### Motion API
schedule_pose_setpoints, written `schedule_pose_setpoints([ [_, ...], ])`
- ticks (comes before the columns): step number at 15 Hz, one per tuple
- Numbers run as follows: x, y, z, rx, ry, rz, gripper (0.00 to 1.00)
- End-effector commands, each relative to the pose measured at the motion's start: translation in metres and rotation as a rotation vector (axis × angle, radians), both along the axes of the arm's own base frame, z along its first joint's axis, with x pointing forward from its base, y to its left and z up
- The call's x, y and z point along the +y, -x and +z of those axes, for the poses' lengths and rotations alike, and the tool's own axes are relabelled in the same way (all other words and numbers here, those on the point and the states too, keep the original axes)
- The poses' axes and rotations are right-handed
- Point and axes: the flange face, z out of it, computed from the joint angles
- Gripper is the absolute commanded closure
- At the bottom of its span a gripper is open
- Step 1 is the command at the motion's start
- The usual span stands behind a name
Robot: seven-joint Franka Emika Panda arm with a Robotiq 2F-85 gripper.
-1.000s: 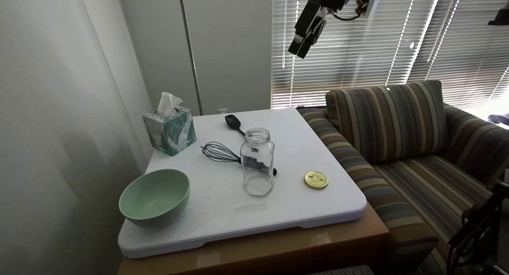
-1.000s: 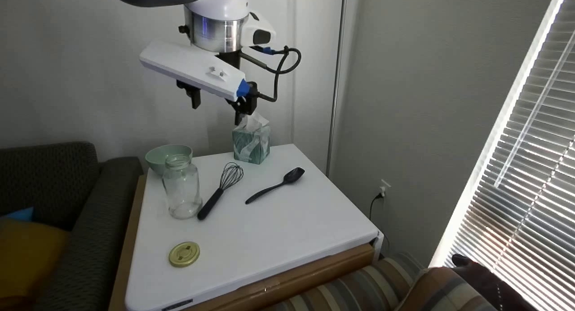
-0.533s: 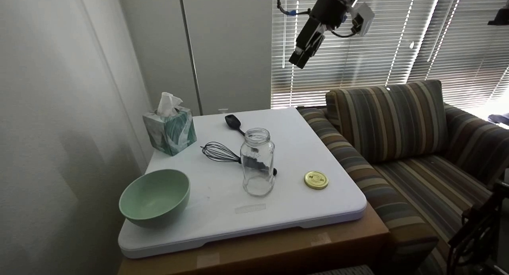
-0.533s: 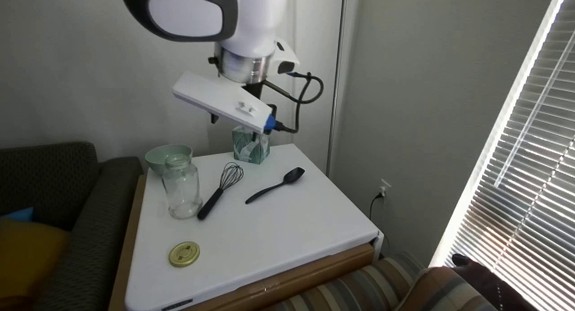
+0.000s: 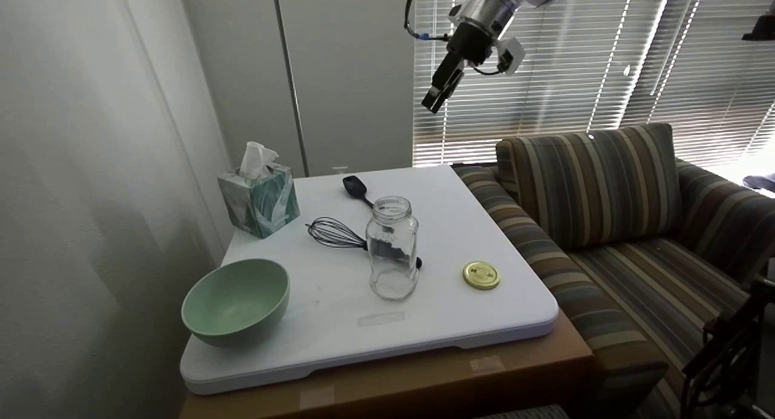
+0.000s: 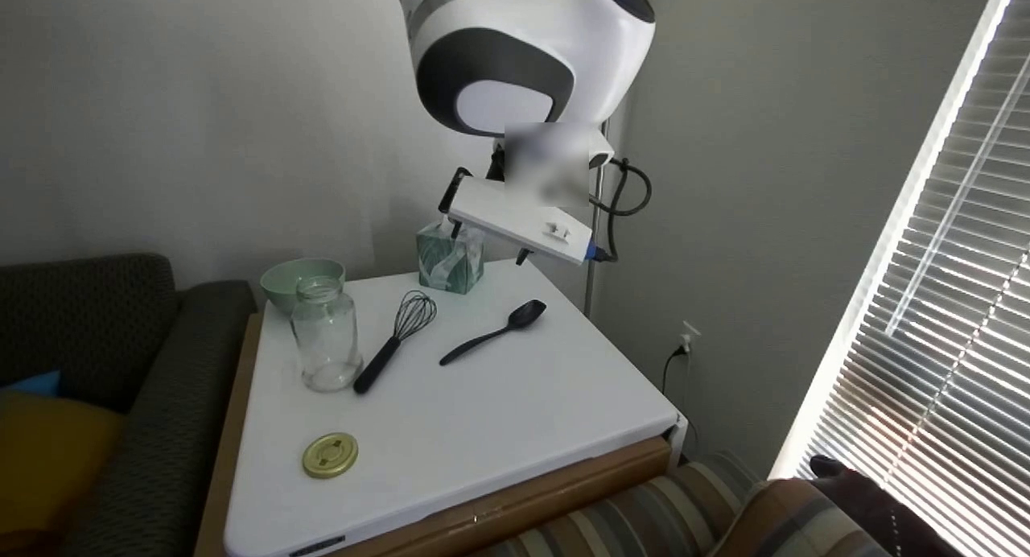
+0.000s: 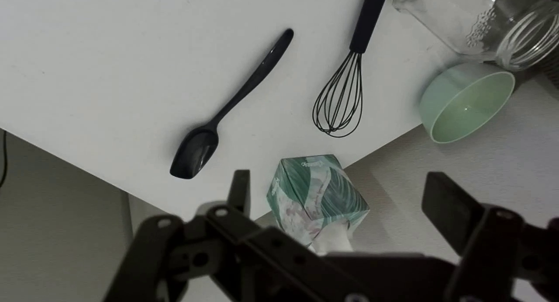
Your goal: Get the black spoon and put it in the colourless glass
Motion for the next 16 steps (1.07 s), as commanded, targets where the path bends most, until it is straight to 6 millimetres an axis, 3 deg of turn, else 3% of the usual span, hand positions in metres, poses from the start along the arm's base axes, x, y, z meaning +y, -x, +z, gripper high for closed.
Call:
schedule_pose_setpoints([
  [1, 0.003, -0.006, -0.001, -0.001, -0.002, 0.011, 0.00],
  [4, 0.007, -0.002, -0.009, -0.039, -0.019, -0.006, 0.00],
  [9, 0.021, -0.022, -0.053, -0.299, 0.056, -0.127, 0.00],
  [14, 0.046, -0.036, -0.114, -0.262, -0.049, -0.176, 0.00],
  [15, 0.046, -0.039, -0.120, -0.250, -0.071, -0.204, 0.00],
  [16, 0.055, -0.028, -0.110, -0.244, -0.007, -0.165, 0.00],
])
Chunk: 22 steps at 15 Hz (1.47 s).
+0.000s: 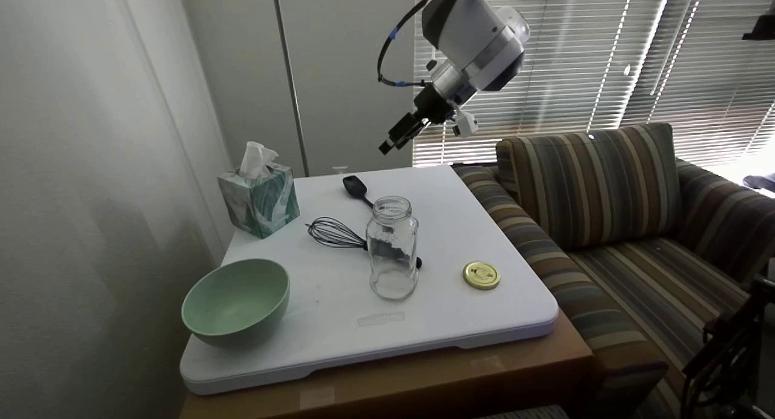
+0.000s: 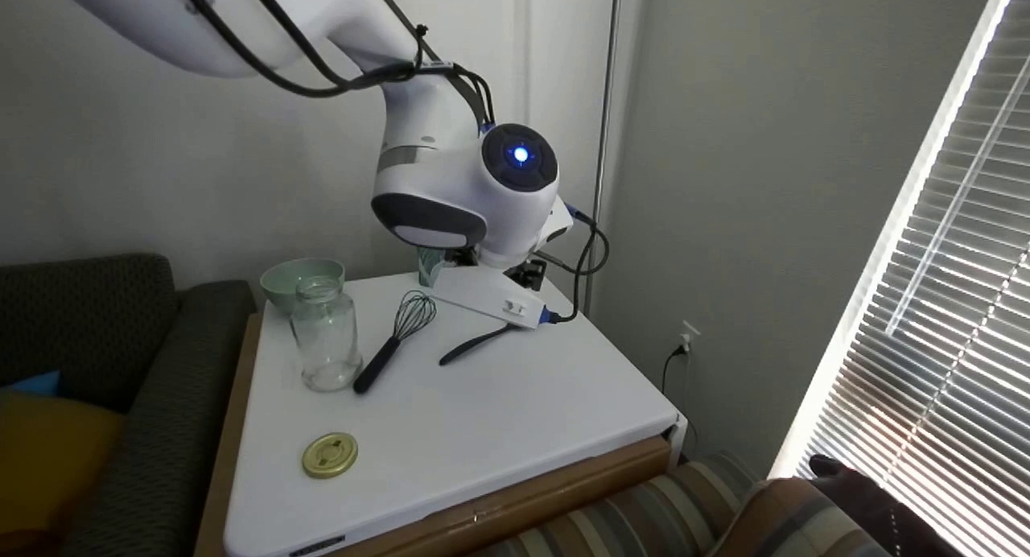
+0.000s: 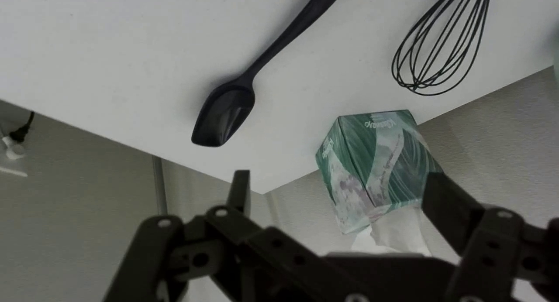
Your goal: Get the black spoon and put it in the colourless glass
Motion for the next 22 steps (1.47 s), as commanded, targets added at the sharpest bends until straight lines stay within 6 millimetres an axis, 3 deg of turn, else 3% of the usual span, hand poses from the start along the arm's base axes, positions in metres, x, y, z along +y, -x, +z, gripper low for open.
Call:
schedule_pose_setpoints([
  [1, 0.000, -0.003, -0.007, 0.007, -0.011, -0.010, 0.00],
  [4, -0.003, -0.005, -0.013, 0.013, -0.006, -0.028, 0.00],
  [10, -0.001, -0.007, -0.056, 0.041, -0.033, -0.219, 0.00],
  [13, 0.000, -0.010, -0.078, 0.110, -0.139, -0.258, 0.00],
  [18, 0.008, -0.029, -0.089, 0.147, -0.276, -0.347, 0.00],
  [22, 0.018, -0.029, -0.106, 0.220, -0.335, -0.389, 0.00],
])
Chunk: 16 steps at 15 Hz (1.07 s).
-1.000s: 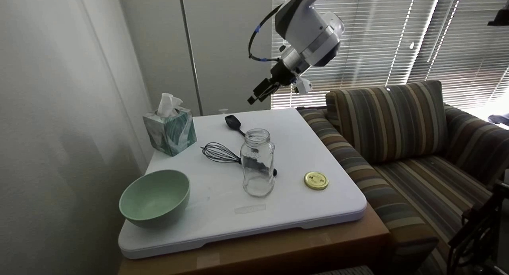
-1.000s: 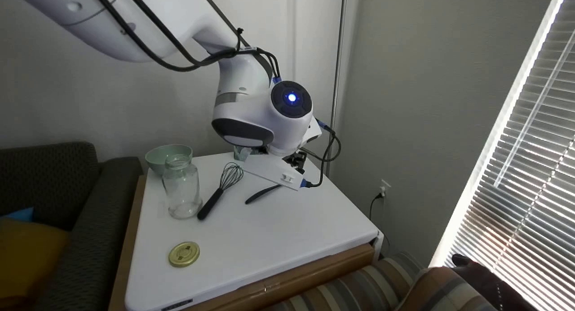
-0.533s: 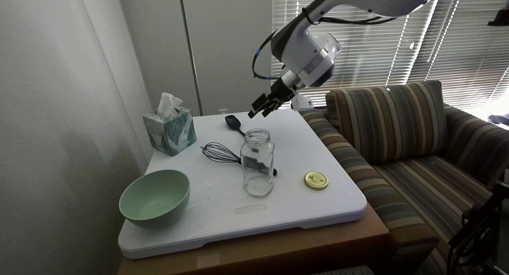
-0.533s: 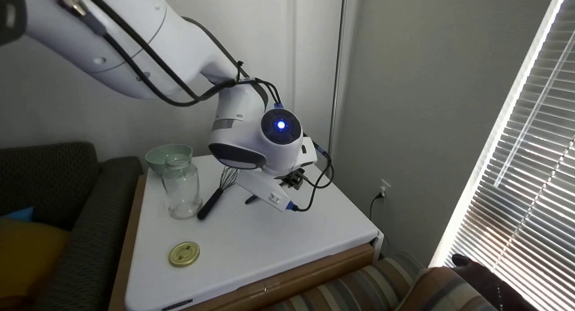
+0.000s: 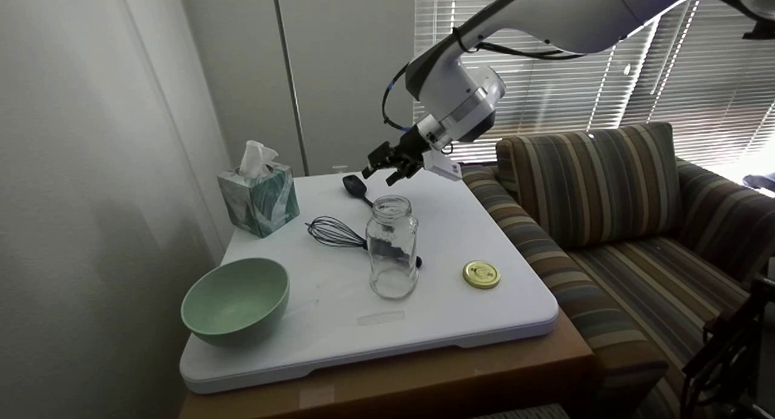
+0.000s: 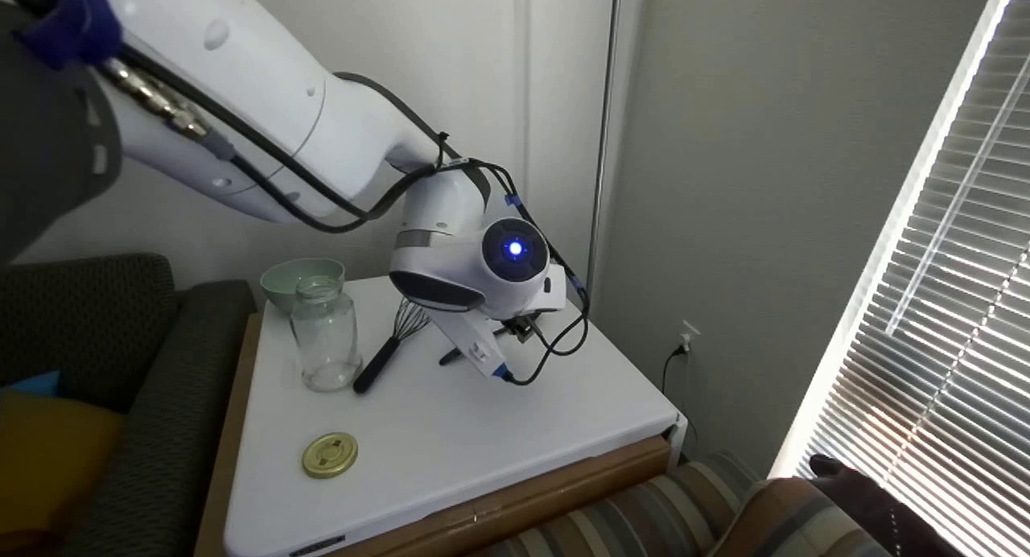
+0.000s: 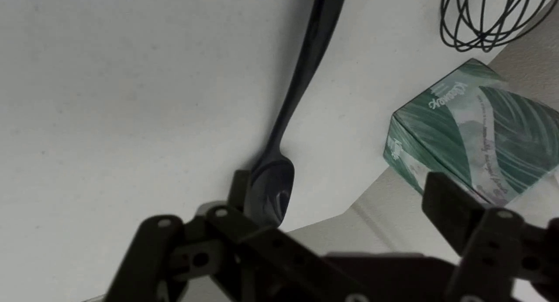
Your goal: Get the black spoon and put it in the colourless glass
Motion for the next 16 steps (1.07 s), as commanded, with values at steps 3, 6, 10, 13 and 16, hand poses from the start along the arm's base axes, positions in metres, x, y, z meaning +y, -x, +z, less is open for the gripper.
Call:
schedule_pose_setpoints([
  [3, 0.010, 0.000, -0.031, 0.062, -0.082, -0.016, 0.00],
  [6, 0.018, -0.002, -0.042, 0.044, -0.097, -0.023, 0.00],
  [10, 0.026, -0.011, -0.045, 0.002, -0.128, -0.041, 0.00],
  [13, 0.028, -0.017, -0.044, -0.022, -0.123, -0.043, 0.00],
  [16, 0.027, -0.023, -0.040, -0.046, -0.115, -0.048, 0.00],
])
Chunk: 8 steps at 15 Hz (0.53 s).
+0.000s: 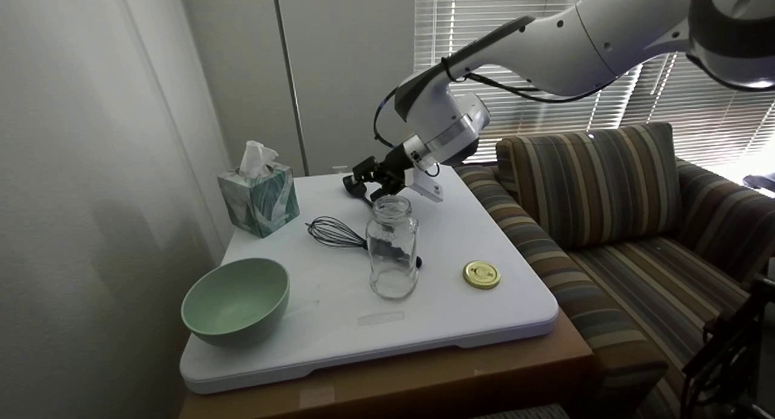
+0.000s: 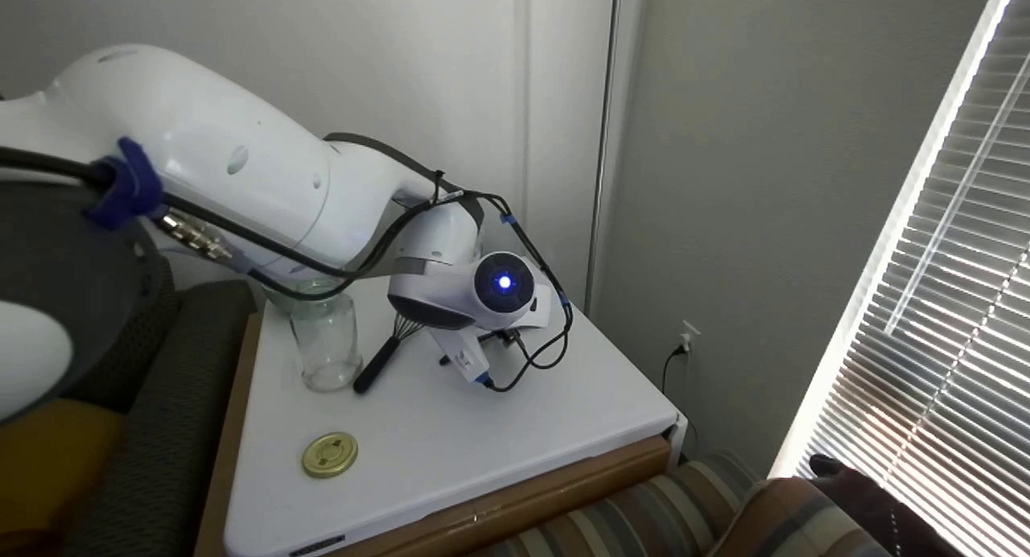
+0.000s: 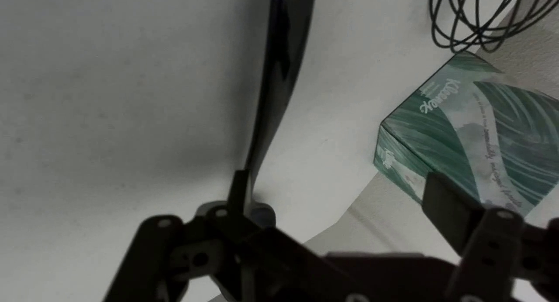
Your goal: Get the black spoon and put it in the colourless glass
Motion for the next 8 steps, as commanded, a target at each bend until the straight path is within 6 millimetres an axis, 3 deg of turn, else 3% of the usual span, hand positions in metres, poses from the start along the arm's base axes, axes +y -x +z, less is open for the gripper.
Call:
schedule_pose_setpoints([
  [1, -0.004, -0.010, 0.001, -0.045, 0.007, -0.010, 0.00],
  [8, -0.012, -0.007, -0.010, -0.028, 0.121, 0.014, 0.00],
])
